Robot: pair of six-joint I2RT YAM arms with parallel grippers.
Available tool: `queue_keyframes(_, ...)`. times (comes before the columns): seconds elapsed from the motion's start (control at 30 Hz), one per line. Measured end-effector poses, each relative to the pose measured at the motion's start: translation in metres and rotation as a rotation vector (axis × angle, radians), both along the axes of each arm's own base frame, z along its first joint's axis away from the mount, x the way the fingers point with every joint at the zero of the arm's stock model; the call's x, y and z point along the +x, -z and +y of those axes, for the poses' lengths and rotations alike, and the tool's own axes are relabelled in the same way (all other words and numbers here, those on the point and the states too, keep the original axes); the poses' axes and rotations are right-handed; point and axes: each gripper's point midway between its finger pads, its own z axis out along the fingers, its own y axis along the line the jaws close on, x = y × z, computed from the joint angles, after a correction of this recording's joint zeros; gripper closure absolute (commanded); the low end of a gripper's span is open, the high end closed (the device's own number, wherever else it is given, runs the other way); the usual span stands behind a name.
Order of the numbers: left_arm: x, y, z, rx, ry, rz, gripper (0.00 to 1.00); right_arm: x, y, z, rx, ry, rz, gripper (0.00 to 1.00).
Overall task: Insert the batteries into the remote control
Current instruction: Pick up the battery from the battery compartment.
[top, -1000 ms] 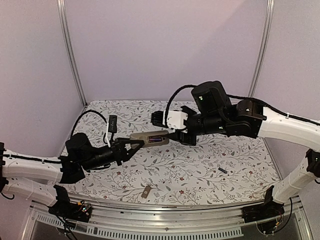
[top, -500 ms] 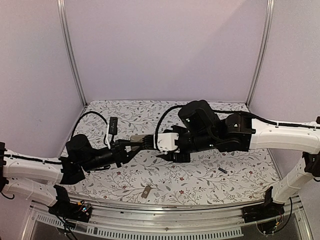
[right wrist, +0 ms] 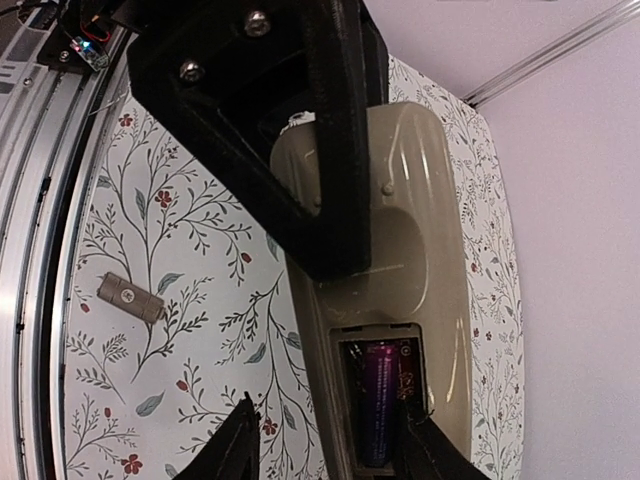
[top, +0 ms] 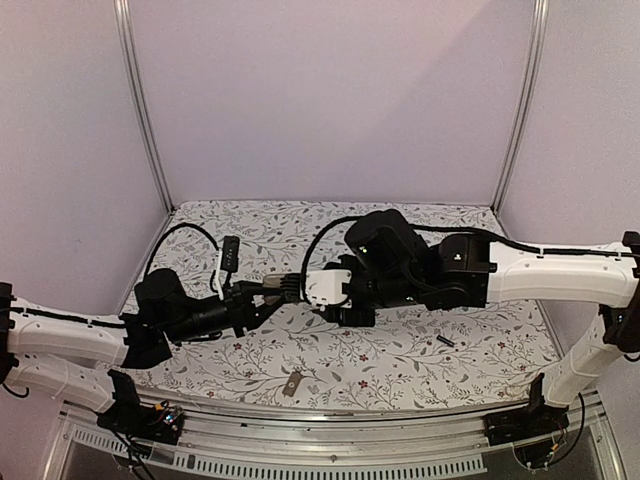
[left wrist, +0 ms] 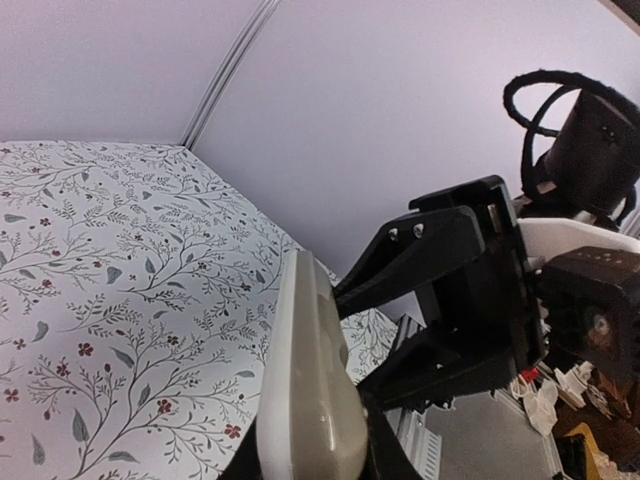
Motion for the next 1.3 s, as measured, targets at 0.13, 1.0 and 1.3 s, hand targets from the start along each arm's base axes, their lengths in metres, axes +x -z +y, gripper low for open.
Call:
queue_keyframes(0.13,0.002,0.004,-0.001,0.009,-0.003,0.007,1.00,0.003,0.004,0.000,-0.012,0.016,-0.008,0.63)
queue_keyframes(1.0,0.006,0.019,-0.003,0.111,-0.006,-0.003,1.00,0.019,0.021,0.003,0.008,0.038,0.109,0.83)
queue_keyframes(1.3,0.013,0.028,0.002,0.154,-0.049,0.003,1.00,0.028,0.036,0.006,-0.010,0.060,0.107,0.91)
